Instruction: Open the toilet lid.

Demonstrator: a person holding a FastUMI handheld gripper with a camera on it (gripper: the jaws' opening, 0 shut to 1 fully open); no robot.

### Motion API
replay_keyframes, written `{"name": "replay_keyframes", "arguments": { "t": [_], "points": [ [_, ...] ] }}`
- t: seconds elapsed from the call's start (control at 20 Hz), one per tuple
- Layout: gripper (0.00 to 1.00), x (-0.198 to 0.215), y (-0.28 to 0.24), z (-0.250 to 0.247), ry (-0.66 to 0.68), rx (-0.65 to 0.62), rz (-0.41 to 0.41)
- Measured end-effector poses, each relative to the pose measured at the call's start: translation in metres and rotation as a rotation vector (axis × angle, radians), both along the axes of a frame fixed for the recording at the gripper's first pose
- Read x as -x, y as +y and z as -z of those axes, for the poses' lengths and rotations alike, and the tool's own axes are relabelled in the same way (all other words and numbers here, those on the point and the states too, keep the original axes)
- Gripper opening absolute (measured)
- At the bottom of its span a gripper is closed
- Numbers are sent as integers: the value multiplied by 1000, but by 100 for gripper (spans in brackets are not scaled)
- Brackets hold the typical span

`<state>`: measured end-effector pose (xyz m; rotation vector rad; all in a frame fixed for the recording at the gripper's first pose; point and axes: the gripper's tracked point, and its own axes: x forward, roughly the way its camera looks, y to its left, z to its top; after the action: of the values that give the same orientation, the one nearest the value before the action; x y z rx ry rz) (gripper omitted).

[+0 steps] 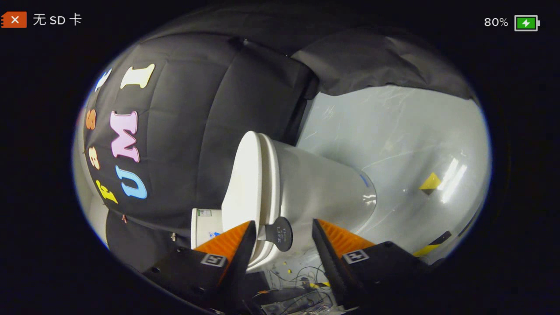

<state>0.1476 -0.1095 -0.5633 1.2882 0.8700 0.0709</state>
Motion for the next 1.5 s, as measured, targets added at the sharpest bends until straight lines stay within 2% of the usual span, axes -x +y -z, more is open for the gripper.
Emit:
{"name": "replay_keyframes", "arguments": {
  "t": [0.1,0.15,0.2,0.25,0.5,0.8,1.2,1.5],
  "points": [
    [37,-3,0,3,25,-52,16],
    [19,5,19,3,20,-85,27],
    [12,-5,0,-2,1,-93,7],
    [5,4,-5,-11,-6,-76,15],
    [5,0,6,-12,13,14,-43],
    [5,-4,9,-54,-28,151,-94],
    [5,-12,29,-138,-81,243,-87],
    [5,-14,59,-206,-136,359,-128]
  ]
}}
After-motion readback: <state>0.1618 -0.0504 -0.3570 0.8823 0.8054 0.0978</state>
